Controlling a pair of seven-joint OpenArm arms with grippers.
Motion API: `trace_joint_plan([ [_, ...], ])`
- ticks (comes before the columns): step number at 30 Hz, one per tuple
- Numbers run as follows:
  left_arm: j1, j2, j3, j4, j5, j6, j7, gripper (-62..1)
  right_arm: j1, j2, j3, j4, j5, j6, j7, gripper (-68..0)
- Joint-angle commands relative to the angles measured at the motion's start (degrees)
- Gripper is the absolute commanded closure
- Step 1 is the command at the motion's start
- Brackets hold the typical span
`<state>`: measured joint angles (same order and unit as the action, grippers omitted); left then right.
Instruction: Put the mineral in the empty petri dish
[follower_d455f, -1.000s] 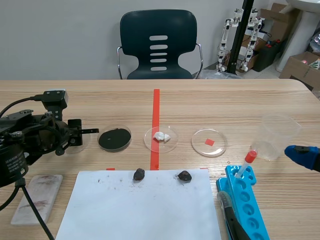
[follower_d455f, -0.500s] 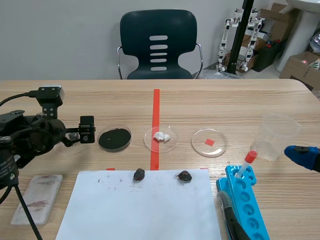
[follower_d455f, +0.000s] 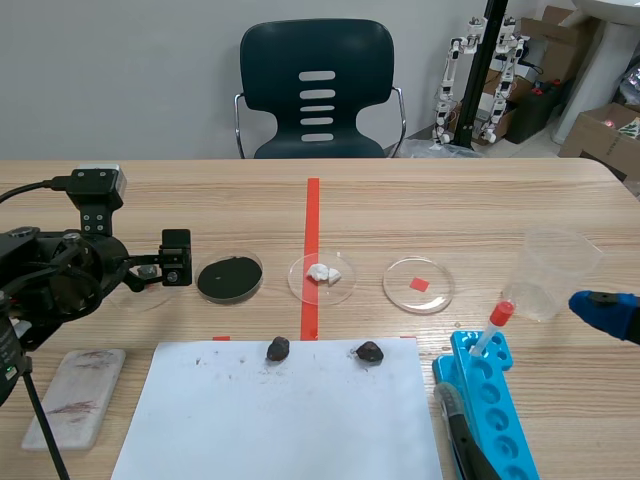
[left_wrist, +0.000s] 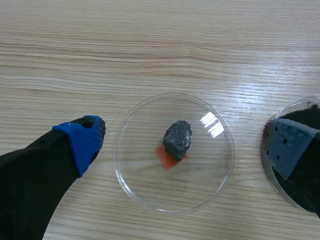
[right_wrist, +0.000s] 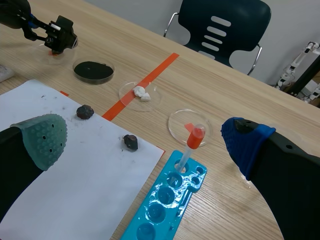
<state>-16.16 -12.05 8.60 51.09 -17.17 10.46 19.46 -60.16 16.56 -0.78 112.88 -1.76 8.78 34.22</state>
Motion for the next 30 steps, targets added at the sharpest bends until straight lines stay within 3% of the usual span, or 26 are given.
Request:
trace_joint_plan([
  [1,-0.8,-0.3,-0.1,0.1,-0.2,0.1,-0.6,-62.3,0.3,0.1,0.3,1.1,0.4,-0.2,0.8,-65.5],
  [30,-0.8,-0.3,-0.1,0.1,-0.2,0.1,-1.7,-62.3,0.3,0.1,0.3,1.1,0.4,-0.2,0.8,-65.5],
])
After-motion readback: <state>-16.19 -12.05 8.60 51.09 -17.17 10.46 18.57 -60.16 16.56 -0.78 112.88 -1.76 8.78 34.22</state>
